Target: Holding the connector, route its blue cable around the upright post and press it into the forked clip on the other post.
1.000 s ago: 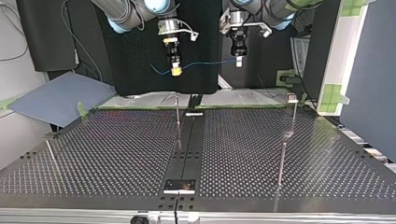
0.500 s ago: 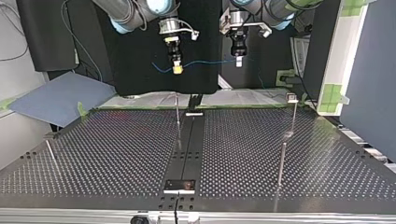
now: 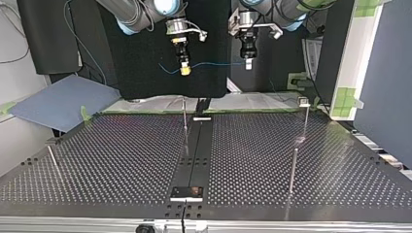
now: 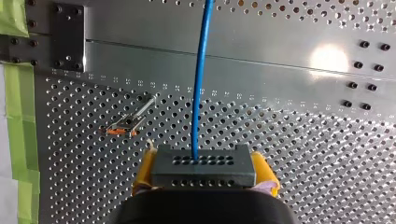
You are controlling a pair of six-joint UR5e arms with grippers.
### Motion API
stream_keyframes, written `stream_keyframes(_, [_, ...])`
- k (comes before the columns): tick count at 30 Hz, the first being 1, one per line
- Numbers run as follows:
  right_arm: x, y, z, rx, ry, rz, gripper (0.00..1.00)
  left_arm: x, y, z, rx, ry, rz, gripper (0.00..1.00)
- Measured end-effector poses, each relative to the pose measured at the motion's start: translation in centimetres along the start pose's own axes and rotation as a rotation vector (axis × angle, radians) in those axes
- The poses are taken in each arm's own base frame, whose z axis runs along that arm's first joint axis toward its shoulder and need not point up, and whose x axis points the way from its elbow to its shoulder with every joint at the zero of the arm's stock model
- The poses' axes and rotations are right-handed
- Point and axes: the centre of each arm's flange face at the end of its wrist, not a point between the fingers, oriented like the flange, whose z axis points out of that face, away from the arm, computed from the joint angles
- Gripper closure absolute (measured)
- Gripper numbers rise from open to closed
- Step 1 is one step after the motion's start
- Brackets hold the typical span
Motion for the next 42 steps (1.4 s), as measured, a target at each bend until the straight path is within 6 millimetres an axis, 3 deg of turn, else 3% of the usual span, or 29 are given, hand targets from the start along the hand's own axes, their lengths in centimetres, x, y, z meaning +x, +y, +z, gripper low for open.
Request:
stream_keyframes(13, [0.0, 0.0, 0.0, 0.0, 0.0, 0.0, 1.0, 1.6, -0.9, 0.8, 0.062, 0.039, 0.104, 1.0])
stream_keyframes(27, [0.0, 0.0, 0.0, 0.0, 0.0, 0.0, 1.0, 1.7, -0.9, 0.8, 0.065, 0.04, 0.113, 1.0])
stream_keyframes(32, [-0.5, -1.0, 0.1, 0.0, -0.018, 0.002, 1.0, 1.1, -1.3, 1.3, 0.058, 0.029, 0.105, 1.0])
stream_keyframes(37, [1.2, -1.4, 1.1, -0.027, -0.003, 0.038, 1.0, -0.2, -1.4, 1.5, 0.051, 0.025, 0.079, 1.0])
stream_keyframes(42, [4.2, -1.0, 2.5, -0.069, 0.029, 0.077, 1.0, -1.5, -1.0, 1.7, 0.034, 0.025, 0.063, 1.0])
